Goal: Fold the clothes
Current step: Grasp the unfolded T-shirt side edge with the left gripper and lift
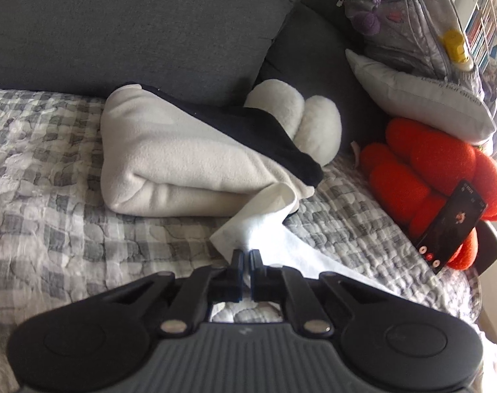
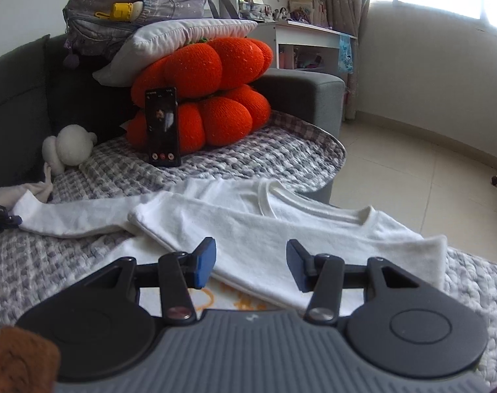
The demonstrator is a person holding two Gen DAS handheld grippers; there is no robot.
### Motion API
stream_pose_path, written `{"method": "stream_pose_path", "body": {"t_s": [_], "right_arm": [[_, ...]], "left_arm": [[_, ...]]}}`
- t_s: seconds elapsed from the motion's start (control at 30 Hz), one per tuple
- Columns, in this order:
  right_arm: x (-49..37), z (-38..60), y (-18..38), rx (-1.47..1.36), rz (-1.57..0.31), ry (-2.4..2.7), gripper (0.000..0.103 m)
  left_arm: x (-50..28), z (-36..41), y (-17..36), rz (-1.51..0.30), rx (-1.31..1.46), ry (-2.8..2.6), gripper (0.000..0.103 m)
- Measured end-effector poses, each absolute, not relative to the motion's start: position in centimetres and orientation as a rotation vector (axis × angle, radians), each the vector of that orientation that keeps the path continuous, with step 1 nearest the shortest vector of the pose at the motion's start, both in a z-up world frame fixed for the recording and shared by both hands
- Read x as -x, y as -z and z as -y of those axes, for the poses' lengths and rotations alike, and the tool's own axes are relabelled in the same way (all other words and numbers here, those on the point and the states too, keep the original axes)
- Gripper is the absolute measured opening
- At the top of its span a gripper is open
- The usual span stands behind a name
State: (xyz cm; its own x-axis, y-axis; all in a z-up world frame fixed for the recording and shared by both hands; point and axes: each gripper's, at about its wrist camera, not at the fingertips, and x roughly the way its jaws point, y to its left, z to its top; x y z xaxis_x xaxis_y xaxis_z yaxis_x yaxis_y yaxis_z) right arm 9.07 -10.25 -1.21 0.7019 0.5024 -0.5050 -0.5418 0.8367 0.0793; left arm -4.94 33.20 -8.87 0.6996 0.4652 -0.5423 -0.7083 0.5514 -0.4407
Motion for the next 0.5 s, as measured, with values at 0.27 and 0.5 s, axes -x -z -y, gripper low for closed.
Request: {"method": "stream_pose_path", "body": {"t_s": [0.27, 0.5], "right_arm": [[-11.7, 3.4, 1.7, 0.047, -0.590, -0.732, 0.035], [-14.3, -0.6, 4.3, 0.012, -0.701, -0.799, 0.008]], "left_arm": [[6.0, -33.2, 7.0, -0.305, 0.720, -0.602, 0.003], [6.5, -33.4, 5.2, -0.169, 0.754, -0.430, 0.003]]}}
